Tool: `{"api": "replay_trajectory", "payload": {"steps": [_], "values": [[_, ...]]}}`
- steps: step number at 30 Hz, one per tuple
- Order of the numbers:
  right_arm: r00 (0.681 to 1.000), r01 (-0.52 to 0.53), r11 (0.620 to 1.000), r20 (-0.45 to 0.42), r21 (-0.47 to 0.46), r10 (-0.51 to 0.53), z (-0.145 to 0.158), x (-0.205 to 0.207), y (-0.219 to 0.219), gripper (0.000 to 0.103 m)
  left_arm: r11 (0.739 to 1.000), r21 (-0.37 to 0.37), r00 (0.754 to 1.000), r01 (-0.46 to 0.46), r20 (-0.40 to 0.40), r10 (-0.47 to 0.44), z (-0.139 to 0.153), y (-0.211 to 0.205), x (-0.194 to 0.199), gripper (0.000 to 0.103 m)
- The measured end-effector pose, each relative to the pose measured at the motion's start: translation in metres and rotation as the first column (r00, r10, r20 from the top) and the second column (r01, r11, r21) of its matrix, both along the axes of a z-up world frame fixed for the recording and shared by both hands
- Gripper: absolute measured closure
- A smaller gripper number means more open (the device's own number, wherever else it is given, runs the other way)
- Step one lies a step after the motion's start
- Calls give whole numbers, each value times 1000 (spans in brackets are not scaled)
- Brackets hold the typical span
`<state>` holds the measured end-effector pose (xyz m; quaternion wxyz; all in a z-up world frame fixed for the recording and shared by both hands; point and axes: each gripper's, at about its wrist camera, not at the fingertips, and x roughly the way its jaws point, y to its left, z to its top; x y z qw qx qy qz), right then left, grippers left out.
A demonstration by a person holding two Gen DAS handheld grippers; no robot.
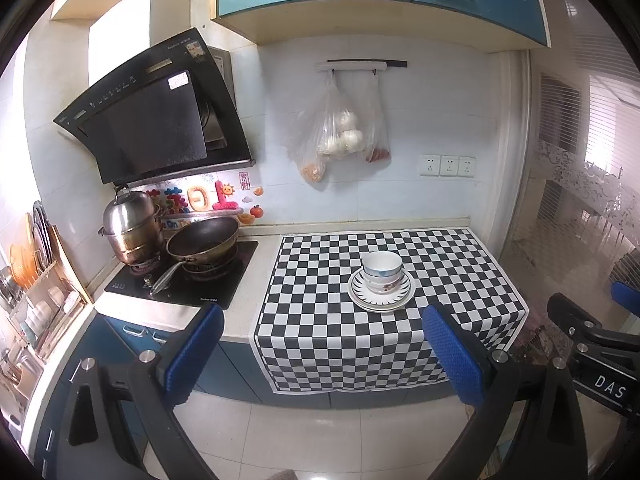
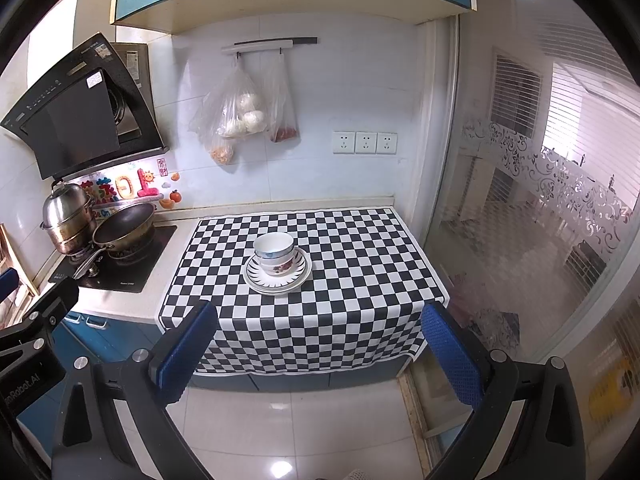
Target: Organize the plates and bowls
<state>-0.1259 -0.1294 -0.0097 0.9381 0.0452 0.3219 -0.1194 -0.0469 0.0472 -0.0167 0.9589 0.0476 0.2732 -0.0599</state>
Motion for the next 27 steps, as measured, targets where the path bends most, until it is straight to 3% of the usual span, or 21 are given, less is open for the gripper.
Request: {"api": "replay_trajectory", "payload": {"steps": [27], "values": [[1000,6,1000,5,0,-6,-1,2,5,0,1000,5,1000,-10,-10,10,-3,-3,1,1]]}}
